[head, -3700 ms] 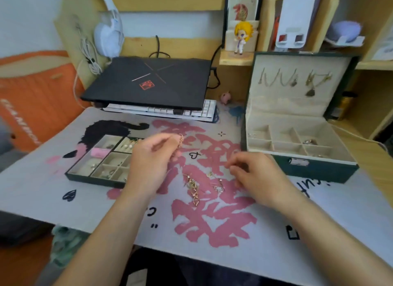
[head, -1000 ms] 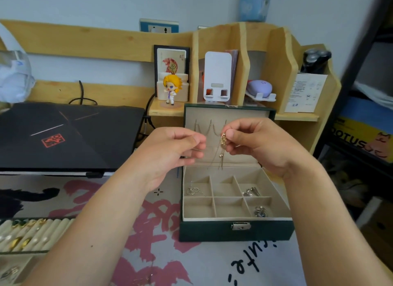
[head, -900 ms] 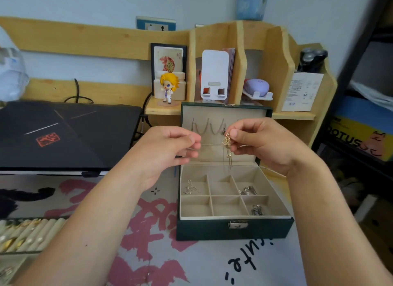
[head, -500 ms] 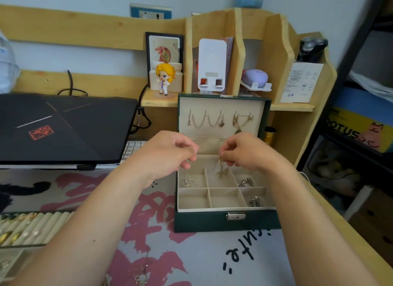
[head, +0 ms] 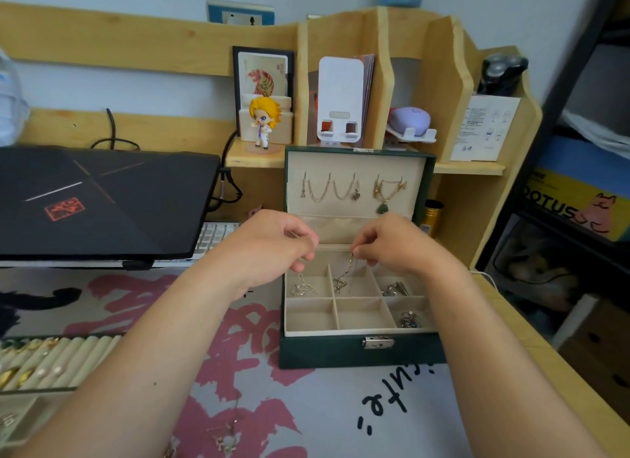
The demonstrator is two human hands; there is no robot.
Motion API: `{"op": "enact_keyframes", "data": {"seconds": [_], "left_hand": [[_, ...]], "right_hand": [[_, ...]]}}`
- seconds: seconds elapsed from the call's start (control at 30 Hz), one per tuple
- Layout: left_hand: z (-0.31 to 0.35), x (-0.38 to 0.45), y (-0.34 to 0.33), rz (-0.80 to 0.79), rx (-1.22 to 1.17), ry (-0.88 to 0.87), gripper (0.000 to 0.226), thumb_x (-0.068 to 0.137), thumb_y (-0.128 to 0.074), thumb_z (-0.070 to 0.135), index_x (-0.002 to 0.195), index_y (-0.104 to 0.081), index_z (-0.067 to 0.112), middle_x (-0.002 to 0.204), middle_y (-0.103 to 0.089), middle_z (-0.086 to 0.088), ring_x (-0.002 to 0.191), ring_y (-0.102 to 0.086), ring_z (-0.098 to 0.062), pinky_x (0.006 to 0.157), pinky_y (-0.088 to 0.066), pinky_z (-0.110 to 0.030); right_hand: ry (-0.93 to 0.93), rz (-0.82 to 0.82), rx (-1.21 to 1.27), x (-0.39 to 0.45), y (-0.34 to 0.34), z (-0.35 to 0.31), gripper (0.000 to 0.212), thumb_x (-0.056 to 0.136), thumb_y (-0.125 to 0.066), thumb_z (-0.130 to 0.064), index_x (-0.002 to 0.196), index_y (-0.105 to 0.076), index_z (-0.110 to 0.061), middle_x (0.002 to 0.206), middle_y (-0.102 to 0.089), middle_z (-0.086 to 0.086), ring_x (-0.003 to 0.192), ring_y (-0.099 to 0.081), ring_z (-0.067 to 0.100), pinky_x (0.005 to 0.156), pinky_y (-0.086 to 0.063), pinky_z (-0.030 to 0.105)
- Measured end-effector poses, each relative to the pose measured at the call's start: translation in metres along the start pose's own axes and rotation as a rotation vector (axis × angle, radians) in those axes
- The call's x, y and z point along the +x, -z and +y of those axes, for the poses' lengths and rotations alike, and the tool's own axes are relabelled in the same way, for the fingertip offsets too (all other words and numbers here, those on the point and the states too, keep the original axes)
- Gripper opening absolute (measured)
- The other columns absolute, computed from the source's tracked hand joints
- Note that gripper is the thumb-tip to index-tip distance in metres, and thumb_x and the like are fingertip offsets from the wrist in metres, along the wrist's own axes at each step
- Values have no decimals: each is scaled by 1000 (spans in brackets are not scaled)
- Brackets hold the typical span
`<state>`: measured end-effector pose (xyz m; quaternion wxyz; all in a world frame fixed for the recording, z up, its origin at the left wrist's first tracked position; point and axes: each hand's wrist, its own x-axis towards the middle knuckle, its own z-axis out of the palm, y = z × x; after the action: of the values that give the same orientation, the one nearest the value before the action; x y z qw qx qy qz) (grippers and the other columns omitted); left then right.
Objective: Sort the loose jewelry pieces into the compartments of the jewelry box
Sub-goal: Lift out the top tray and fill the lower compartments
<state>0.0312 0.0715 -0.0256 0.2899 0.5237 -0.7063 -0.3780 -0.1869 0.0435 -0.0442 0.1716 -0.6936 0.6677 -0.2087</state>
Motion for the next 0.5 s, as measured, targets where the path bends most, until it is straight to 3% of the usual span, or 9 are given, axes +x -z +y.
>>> {"op": "enact_keyframes", "data": {"seconds": [0.17,0.3,0.5], "left_hand": [[0,-1,1,-5,-4,7,13,101,-61,26,100,-74,29,93,-78,8,85,-76,-11,96,-57,-36],[0,-1,0,-8,6,9,12,101,-62,27,100,-74,30,92,-78,9,84,-76,-10,96,-56,-36],[1,-2,1,-6,10,16,13,100,-62,26,100,-74,30,92,-78,8,83,-76,-9,96,-57,-37]], "right_hand": [[-19,-20,-21,-3,15,4,8,94,-68,-20,95,-76,-21,86,-75,3,84,-70,16,82,-57,33],[-36,-25,-50,-2,10,7,8,93,-69,-19,93,-77,-22,84,-72,-2,80,-66,13,74,-53,26],[-102,-70,-104,5,-12,12,9,91,-71,-21,93,-79,-24,95,-73,-4,89,-65,12,82,-54,29]]}}
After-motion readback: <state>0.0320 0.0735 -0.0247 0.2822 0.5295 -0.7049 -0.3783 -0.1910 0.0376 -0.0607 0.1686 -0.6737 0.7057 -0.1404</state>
